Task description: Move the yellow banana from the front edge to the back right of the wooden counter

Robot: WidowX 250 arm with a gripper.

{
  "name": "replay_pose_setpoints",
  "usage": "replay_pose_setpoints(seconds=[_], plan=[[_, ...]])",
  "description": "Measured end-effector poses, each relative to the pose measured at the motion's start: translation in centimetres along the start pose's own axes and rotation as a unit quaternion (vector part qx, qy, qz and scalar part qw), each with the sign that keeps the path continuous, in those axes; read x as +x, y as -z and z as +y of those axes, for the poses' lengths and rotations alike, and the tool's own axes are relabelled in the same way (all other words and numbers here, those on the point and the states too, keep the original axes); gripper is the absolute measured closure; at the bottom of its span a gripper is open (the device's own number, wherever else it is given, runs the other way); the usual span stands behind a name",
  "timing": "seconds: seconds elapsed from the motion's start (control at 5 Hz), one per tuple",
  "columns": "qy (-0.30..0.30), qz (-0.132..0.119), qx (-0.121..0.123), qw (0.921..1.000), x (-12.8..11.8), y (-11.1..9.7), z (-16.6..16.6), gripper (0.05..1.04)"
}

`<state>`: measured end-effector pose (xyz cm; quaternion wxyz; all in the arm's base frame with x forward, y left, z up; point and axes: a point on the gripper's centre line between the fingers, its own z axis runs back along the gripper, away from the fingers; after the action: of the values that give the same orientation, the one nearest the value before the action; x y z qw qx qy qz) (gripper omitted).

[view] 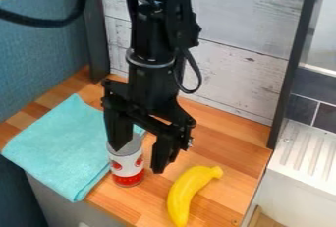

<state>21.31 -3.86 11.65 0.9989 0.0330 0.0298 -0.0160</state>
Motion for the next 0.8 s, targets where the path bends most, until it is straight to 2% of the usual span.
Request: replay_pose_setpoints(seconds=[0.2,0.4,0.8], plan=[[0.001,0.010,0.001,0.9999,-0.2,0.4,0.0,0.087],[0.000,-0.024,-0.011,0.9996,1.2,1.0,-0.5,0.087],[-0.018,-0.008,-0.010,0.9998,3.2,3.7,-1.1,0.087]])
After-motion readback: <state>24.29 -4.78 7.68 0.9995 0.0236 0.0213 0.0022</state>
